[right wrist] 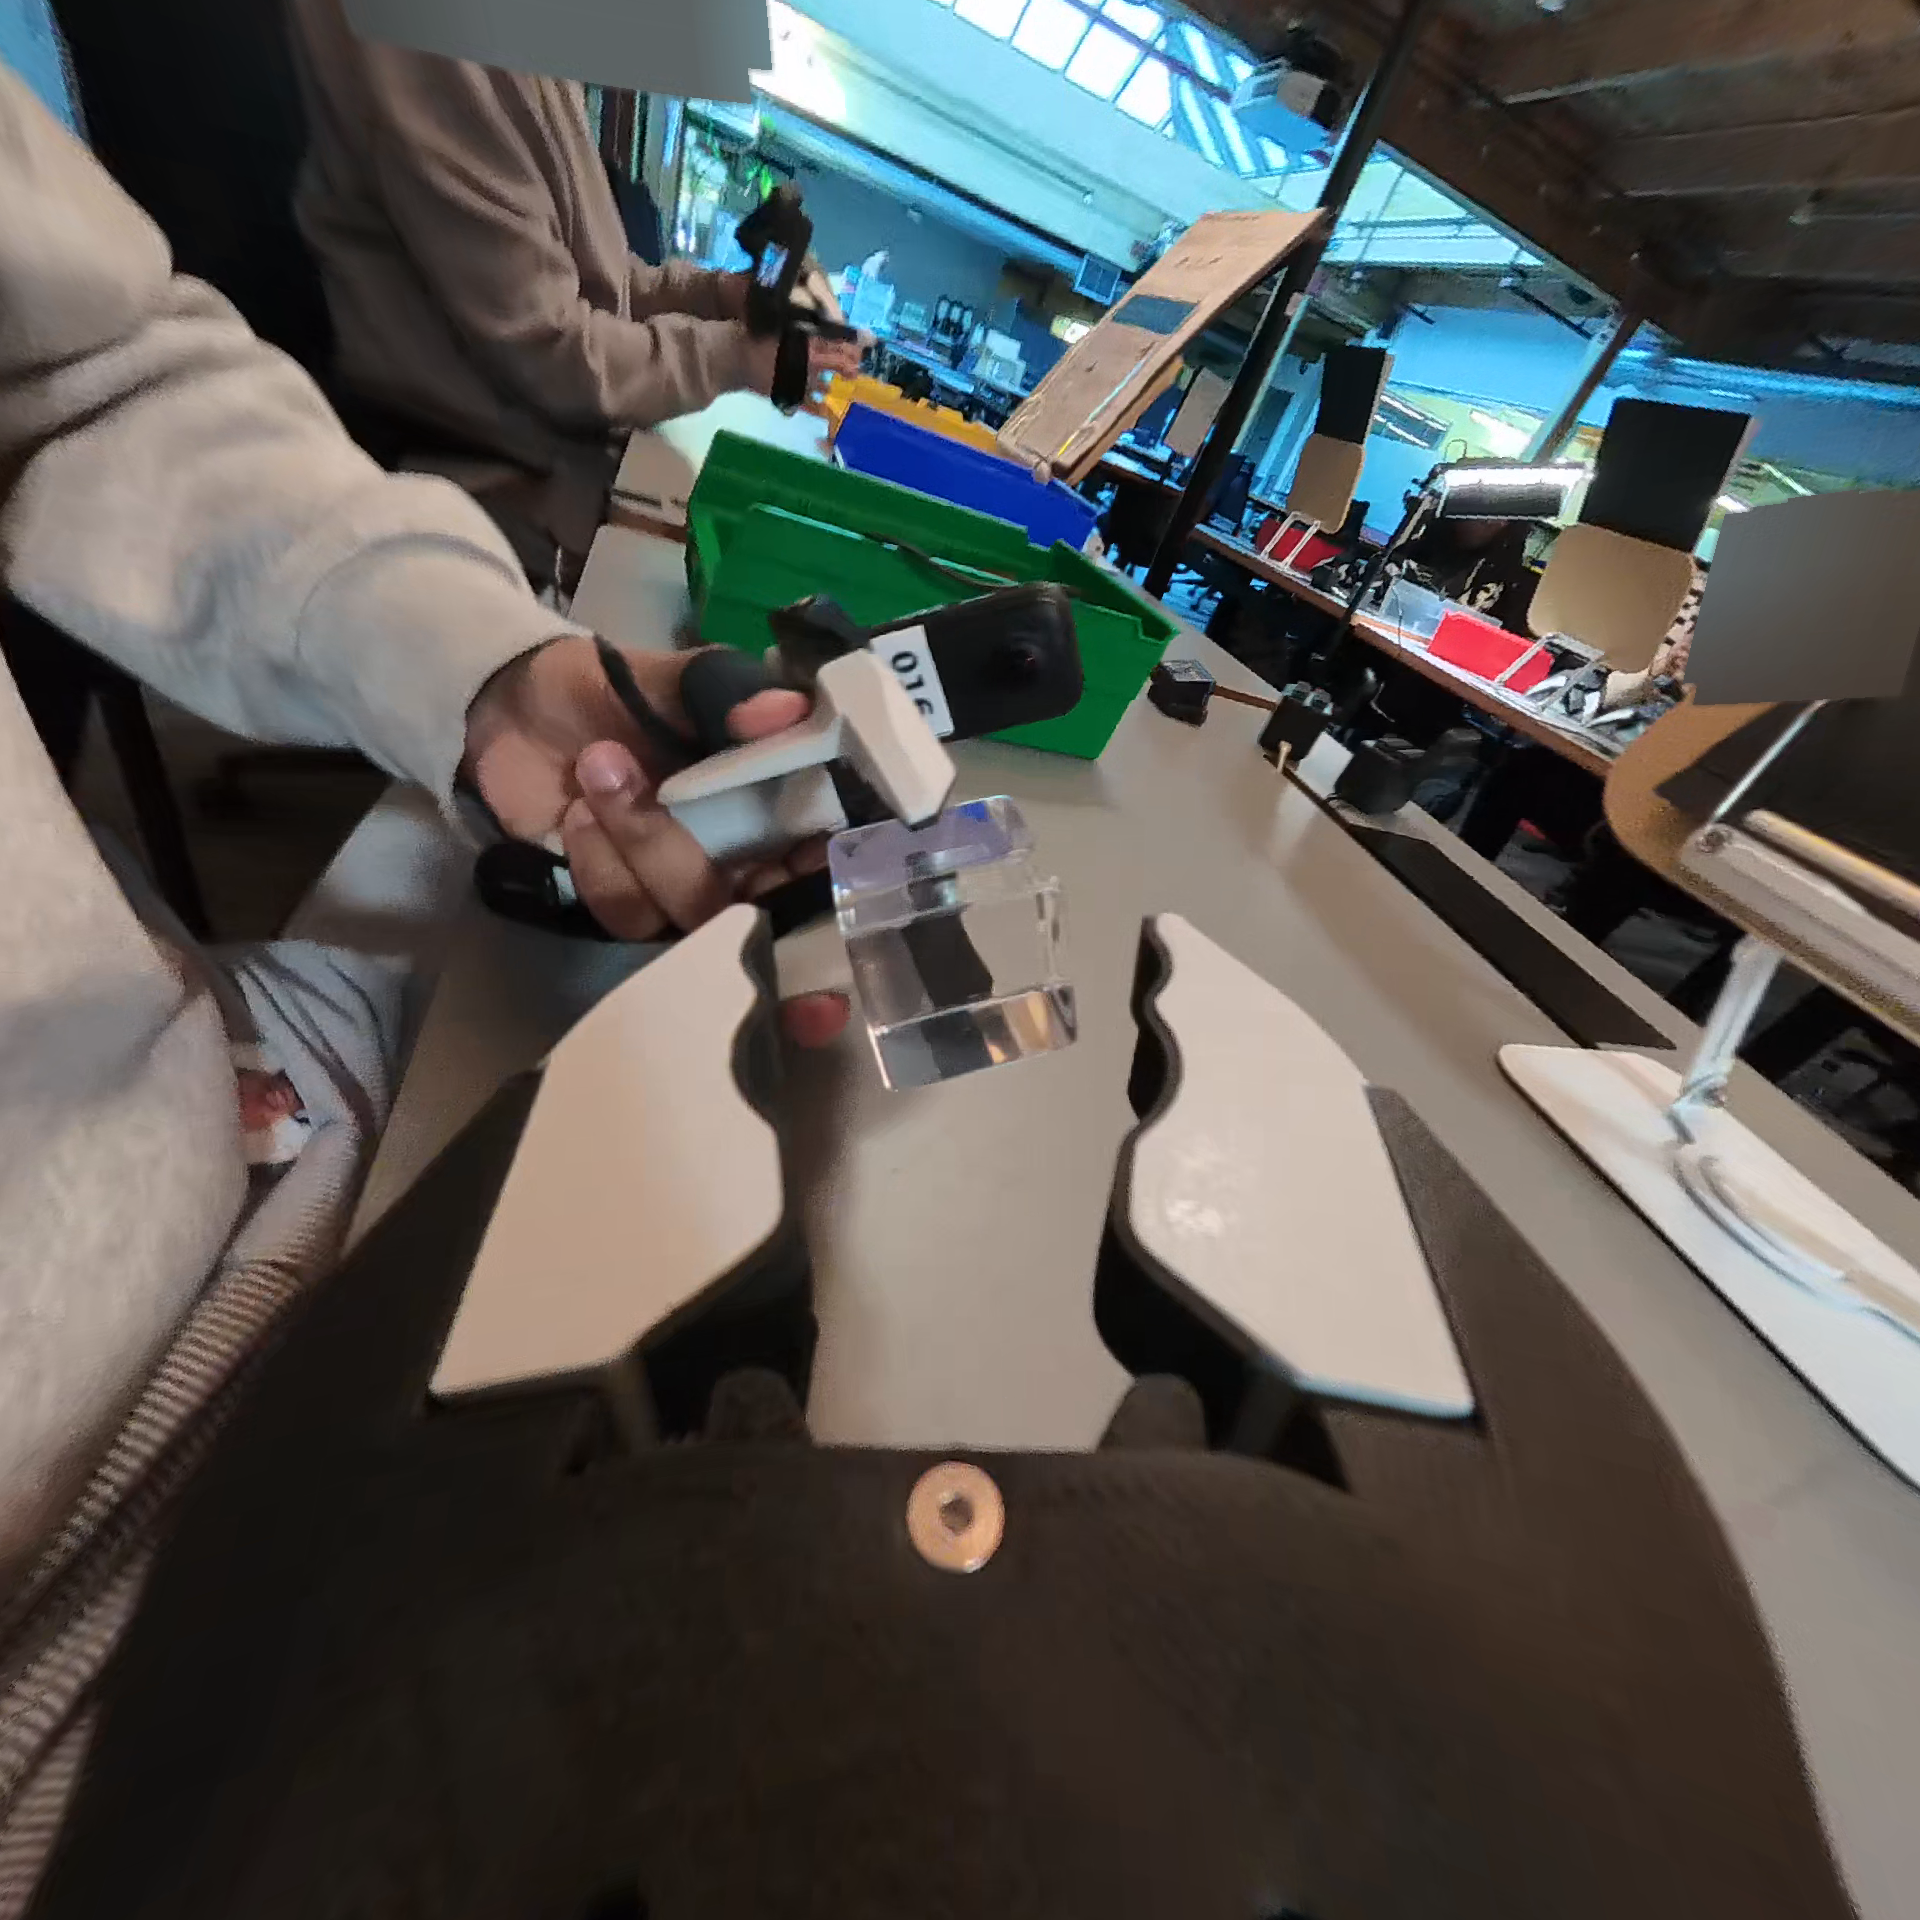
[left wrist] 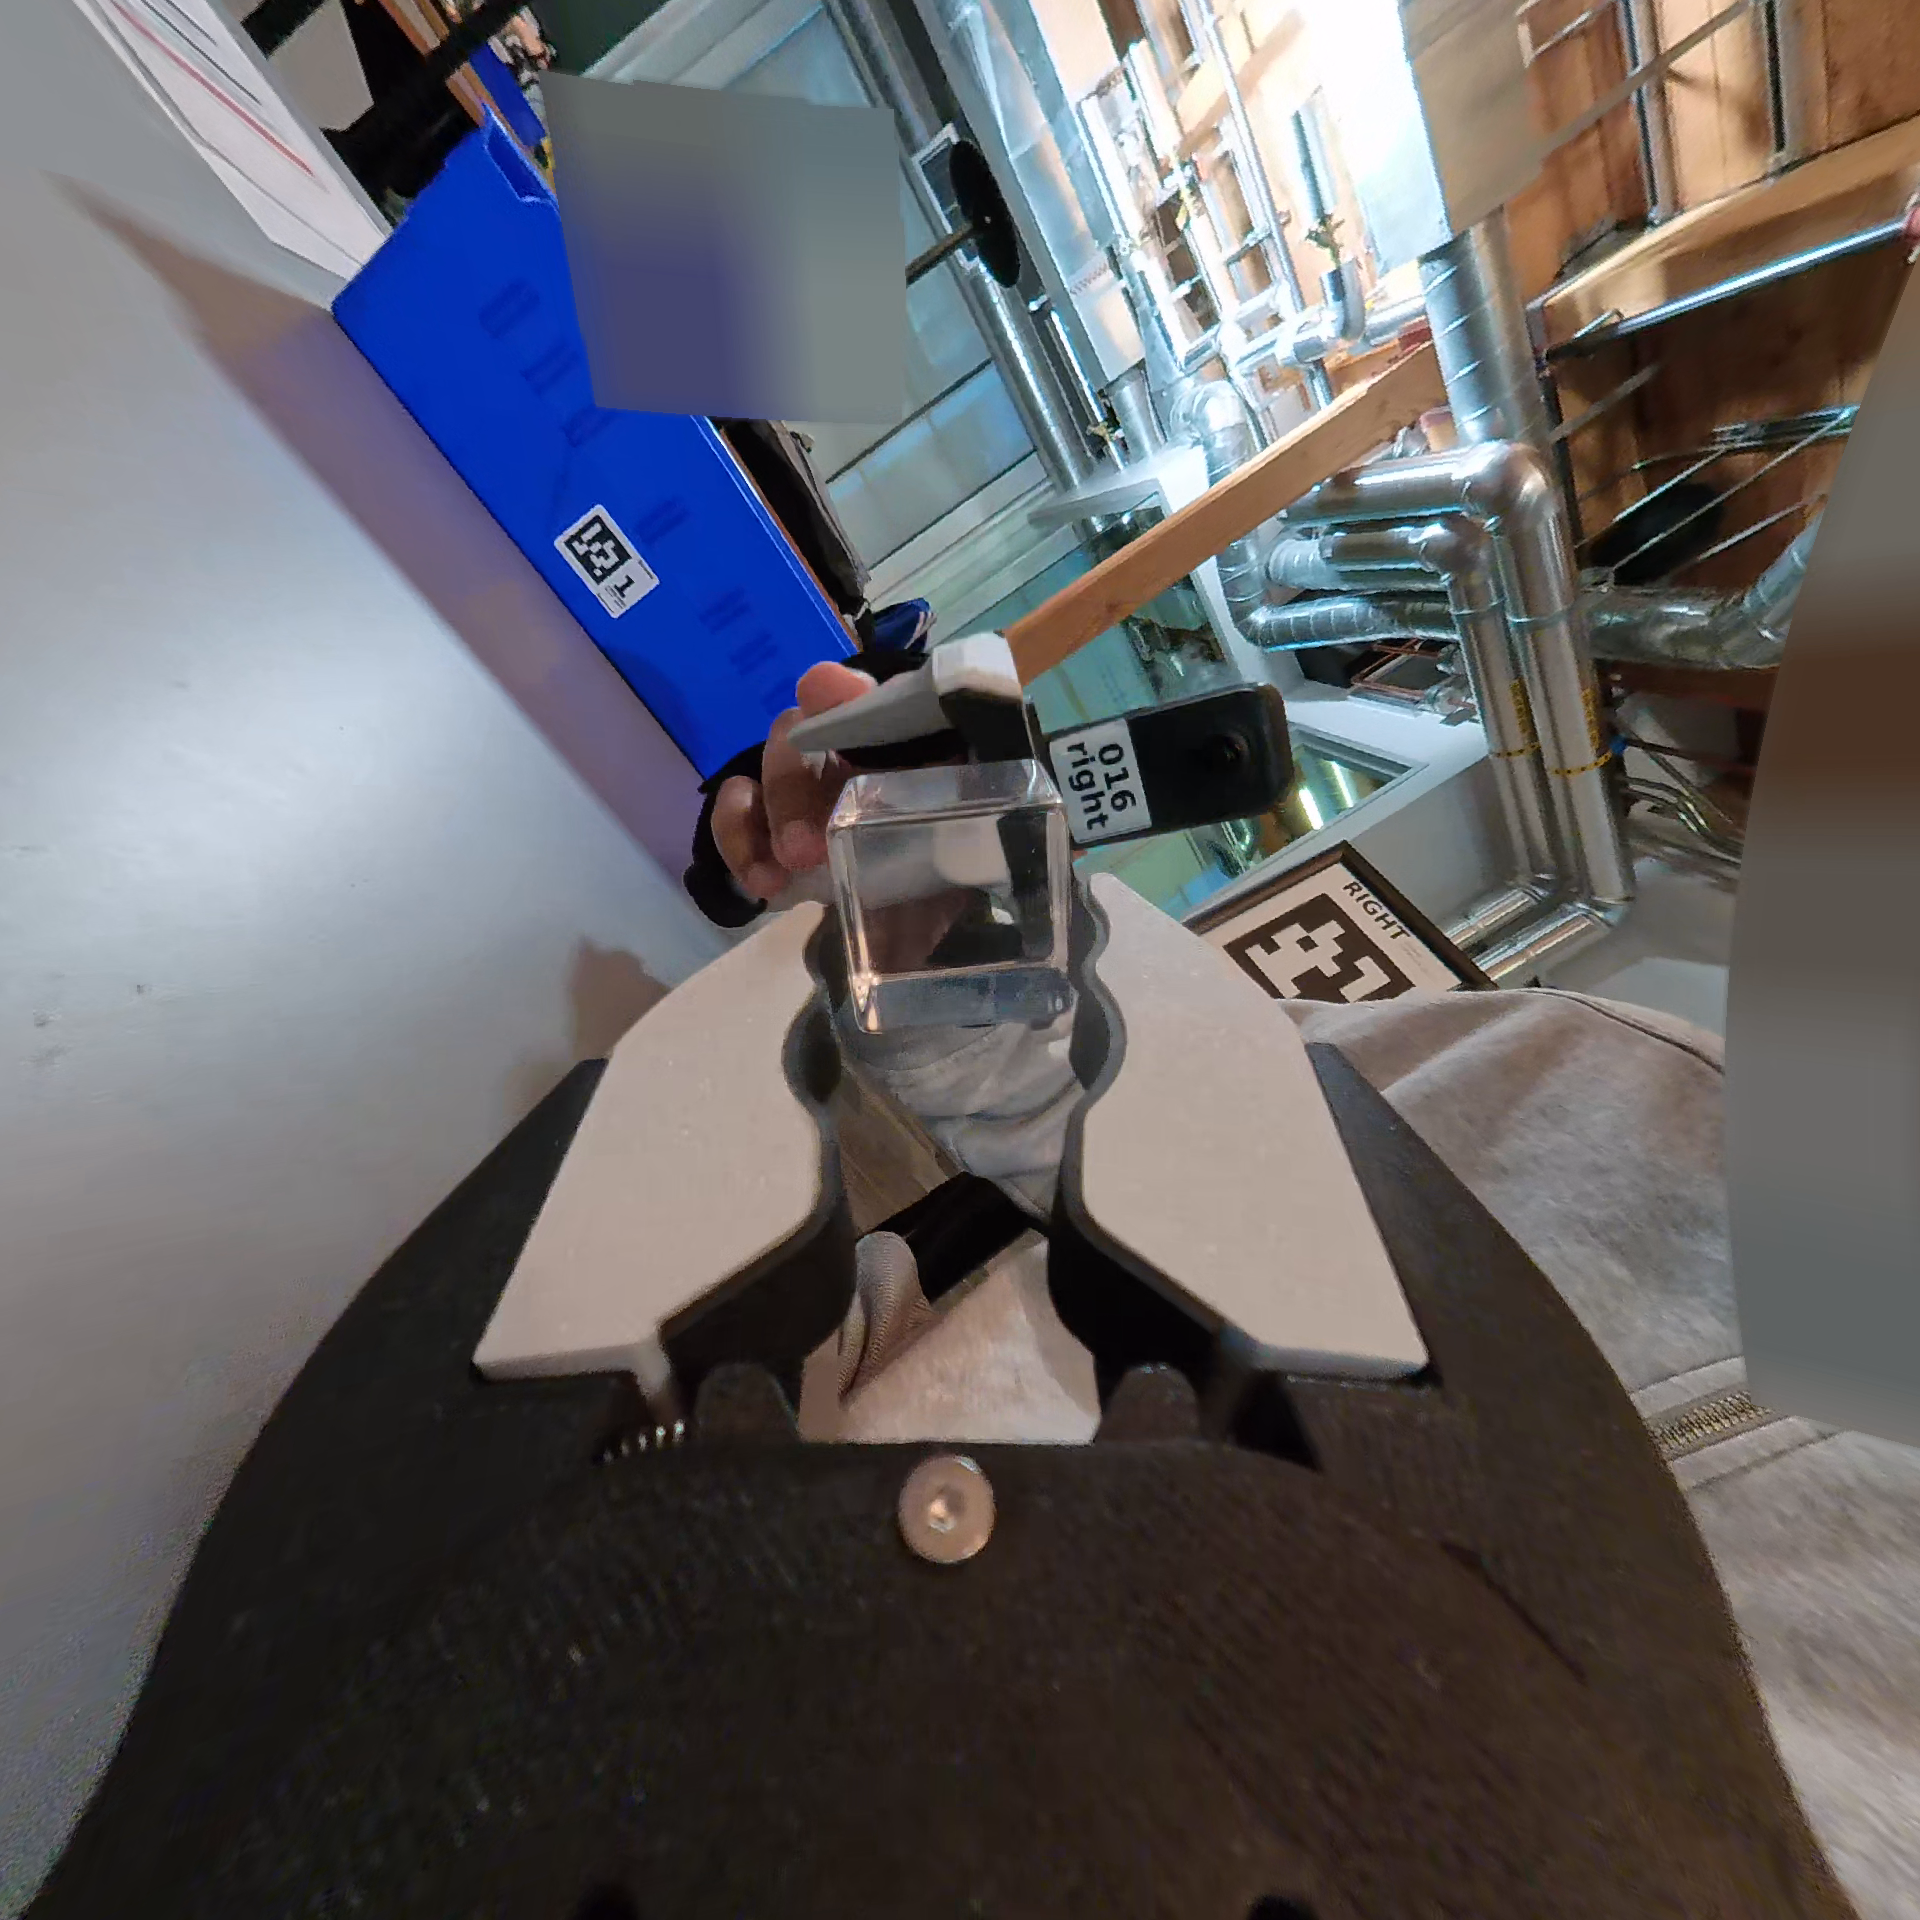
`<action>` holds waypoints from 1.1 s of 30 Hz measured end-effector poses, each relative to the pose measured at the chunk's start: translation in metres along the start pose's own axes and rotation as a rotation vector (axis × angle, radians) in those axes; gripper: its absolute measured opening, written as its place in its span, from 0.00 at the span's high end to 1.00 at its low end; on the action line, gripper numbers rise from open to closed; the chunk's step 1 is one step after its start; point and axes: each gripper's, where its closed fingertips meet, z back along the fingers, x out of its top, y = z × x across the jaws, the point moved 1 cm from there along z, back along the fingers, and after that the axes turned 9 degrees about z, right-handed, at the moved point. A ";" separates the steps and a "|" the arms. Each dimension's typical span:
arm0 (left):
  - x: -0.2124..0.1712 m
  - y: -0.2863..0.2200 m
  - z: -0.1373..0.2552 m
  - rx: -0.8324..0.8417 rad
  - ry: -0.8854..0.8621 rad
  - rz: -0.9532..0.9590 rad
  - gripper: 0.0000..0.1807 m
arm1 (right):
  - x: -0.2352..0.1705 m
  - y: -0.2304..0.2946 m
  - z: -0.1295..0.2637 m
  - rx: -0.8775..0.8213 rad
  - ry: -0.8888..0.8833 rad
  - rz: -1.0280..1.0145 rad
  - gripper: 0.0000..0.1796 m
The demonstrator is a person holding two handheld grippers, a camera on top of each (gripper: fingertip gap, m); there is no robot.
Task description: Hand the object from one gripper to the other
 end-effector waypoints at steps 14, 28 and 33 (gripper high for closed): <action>-0.012 -0.010 -0.007 -0.069 0.074 0.001 0.76 | 0.009 0.009 0.002 0.059 -0.027 0.053 0.75; -0.002 -0.006 -0.005 0.037 -0.022 -0.212 0.58 | 0.008 -0.012 0.008 0.055 -0.105 -0.426 0.76; -0.002 -0.005 -0.006 0.133 -0.008 -0.404 0.61 | 0.000 -0.021 0.008 0.064 -0.155 -0.774 0.76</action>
